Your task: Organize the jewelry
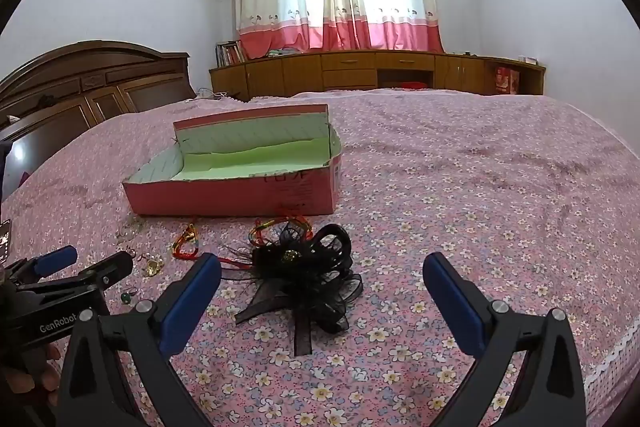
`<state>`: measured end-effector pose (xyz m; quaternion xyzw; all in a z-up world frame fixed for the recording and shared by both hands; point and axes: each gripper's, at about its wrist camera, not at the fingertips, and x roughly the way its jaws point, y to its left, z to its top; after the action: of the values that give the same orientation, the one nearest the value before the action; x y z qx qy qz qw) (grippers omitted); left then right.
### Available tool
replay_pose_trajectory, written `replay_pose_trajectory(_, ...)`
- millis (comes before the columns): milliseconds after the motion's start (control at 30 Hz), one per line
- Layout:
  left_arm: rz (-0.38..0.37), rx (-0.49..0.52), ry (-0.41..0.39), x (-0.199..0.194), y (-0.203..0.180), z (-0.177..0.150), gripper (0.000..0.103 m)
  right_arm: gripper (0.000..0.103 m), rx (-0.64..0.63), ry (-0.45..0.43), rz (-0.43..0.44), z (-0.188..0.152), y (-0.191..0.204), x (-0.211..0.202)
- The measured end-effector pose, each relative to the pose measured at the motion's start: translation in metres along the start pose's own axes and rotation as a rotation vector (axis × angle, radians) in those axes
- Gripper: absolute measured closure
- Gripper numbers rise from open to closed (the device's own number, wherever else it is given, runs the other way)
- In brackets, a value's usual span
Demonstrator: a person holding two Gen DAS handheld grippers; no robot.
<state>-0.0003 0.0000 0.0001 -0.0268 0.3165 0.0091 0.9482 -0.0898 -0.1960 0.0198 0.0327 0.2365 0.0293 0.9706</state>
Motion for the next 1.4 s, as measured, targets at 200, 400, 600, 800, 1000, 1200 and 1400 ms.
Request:
replay_pose_trajectory(200,0.001,0.005,0.004,0.0,-0.0002,0.0007,0.014,0.0,-0.002,-0.002,-0.002,0.0003,0.0,-0.0005)
replay_pose_trajectory(400,0.003,0.003,-0.001,-0.0004,-0.0016,0.0026,0.014,0.0,-0.002,-0.007,0.001,0.0015,-0.001,-0.0036)
replay_pose_trajectory(600,0.002,0.002,-0.002,-0.0027,-0.0006,0.0053,0.014,0.0,-0.004,0.002,-0.003,0.0008,-0.0004,-0.0009)
replay_pose_trajectory(800,0.002,0.002,-0.003,-0.0029,0.0005,0.0036,0.014,0.0,-0.004,0.003,-0.003,0.0,0.0006,0.0004)
replay_pose_trajectory(1000,0.002,0.002,-0.004,-0.0033,0.0005,0.004,0.014,0.0,-0.002,0.004,-0.002,0.0002,0.0008,-0.0008)
replay_pose_trajectory(1200,0.001,0.0,-0.006,-0.0034,0.0019,0.0041,0.014,0.0,-0.002,0.005,-0.002,0.0008,0.0006,-0.0018)
replay_pose_trajectory(1400,0.004,-0.001,-0.01,-0.0042,0.0039,0.0045,0.014,0.0,-0.001,0.004,-0.003,0.0009,0.0007,-0.0015)
